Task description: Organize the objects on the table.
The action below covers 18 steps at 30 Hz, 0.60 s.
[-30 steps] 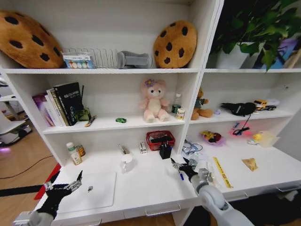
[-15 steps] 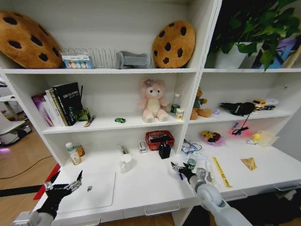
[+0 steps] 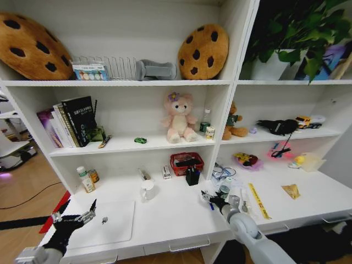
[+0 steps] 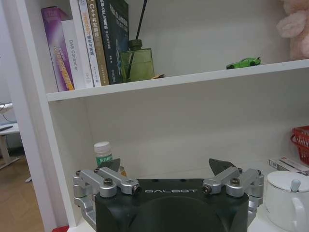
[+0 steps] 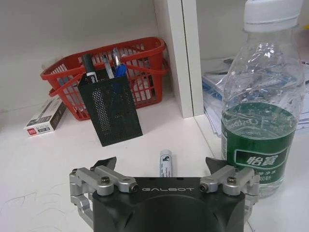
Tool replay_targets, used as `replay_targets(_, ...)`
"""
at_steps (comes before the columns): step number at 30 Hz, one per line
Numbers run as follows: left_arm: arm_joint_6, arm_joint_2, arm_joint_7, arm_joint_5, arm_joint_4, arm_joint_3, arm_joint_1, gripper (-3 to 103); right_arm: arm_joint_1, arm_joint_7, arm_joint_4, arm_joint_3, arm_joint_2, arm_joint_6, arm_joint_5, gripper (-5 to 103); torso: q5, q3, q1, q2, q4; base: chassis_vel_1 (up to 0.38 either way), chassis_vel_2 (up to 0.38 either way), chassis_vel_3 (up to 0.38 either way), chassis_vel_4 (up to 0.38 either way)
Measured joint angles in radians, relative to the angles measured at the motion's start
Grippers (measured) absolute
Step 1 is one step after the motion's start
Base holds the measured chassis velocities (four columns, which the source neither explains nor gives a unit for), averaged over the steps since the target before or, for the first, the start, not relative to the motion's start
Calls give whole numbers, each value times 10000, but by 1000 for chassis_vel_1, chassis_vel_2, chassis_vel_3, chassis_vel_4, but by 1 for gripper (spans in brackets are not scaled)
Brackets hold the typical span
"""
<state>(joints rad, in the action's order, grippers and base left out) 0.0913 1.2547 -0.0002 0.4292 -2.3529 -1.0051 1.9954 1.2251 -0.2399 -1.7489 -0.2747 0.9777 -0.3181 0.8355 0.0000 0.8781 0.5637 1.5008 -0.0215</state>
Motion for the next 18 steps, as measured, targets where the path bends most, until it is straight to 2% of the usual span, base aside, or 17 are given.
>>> replay_targets(12,0,0,0,0,0,0,0,100,-877,-118,621,660,113,-229,26,103,0,0,0,0,3,0,0,0,0)
replay_targets(13,0,0,0,0,0,0,1,100,-932,-148,655,728,119,-275,61,99,0,0,0,0,2,0,0,0,0)
replay_targets(18,0,0,0,0,0,0,0,100,-1134,-210,880,976,156,-280,39,97,0,0,0,0,0,0,0,0,0)
